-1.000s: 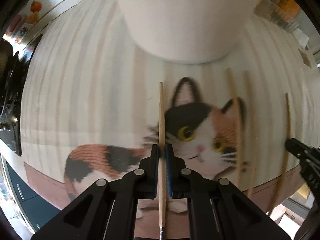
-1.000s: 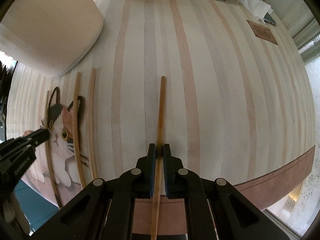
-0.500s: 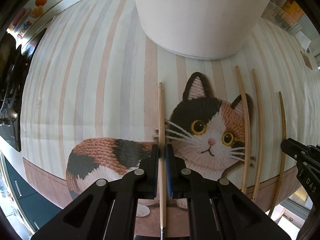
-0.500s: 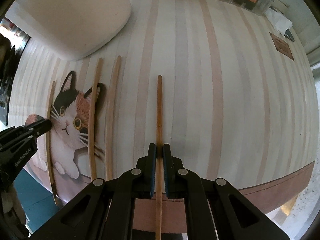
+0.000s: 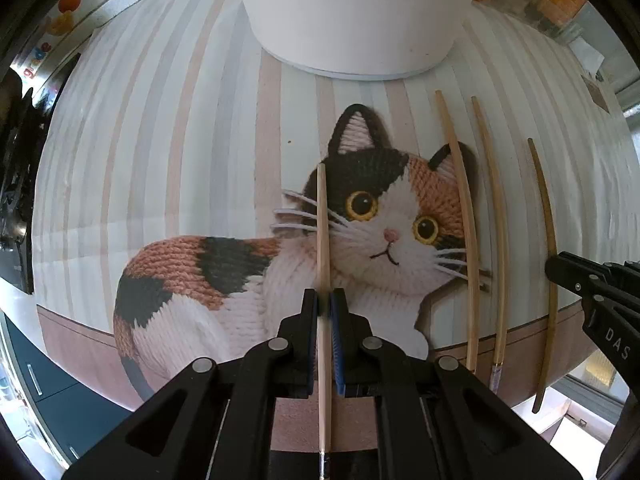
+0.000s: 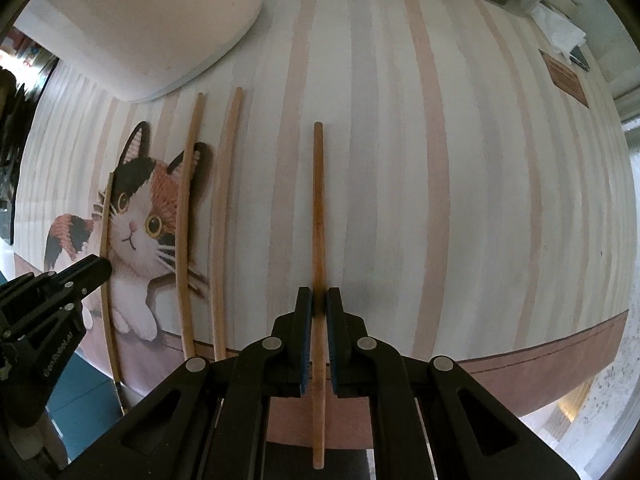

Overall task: Organize utensils
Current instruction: 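Close the left tool on a wooden chopstick while the right tool grasps another, then lift the left tool's chopstick toward the holder while the right tool carries its own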

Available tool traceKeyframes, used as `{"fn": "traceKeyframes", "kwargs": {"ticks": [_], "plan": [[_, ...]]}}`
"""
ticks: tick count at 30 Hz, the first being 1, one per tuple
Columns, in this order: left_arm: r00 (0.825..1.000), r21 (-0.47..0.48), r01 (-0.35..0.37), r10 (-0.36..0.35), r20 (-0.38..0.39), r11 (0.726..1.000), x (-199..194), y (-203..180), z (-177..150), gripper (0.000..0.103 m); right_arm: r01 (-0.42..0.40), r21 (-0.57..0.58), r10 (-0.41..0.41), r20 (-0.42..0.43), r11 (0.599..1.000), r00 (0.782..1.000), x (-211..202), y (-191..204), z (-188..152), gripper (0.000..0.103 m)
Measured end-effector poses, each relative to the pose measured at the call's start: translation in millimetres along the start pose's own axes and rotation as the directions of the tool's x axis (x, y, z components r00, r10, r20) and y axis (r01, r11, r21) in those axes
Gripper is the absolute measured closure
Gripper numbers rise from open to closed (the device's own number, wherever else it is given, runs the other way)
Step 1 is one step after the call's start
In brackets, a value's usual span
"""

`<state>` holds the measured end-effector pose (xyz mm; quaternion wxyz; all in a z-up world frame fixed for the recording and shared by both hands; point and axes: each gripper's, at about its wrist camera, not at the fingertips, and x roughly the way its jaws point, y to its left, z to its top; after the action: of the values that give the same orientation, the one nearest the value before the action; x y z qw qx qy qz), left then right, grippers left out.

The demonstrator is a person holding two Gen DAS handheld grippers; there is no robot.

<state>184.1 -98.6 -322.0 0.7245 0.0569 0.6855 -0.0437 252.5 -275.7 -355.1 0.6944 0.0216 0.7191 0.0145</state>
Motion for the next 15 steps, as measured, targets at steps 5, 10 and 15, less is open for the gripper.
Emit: {"fn": "traceKeyframes", "kwargs": {"ticks": [5,10,15], "plan": [[1.000,-0.003,0.008,-0.008,-0.002,1.000,-0.8,-6.3,2.9,0.098,0.032,-0.037,-0.033,-0.012,0.999,0.999,0.5,10.4,12.1,0.095],[1.000,-0.001,0.013,-0.013,0.005,1.000,0.2,2.4,3.7,0.098,0.072,-0.050,-0.072,-0.002,0.996,0.997,-0.3,24.7,14.0,0.094],[1.000,-0.029,0.011,-0.010,0.015,1.000,-2.0,14.1,2.0,0.099,0.078,-0.037,-0.077,0.027,0.996,0.997,2.1,39.8,7.9,0.095]]}}
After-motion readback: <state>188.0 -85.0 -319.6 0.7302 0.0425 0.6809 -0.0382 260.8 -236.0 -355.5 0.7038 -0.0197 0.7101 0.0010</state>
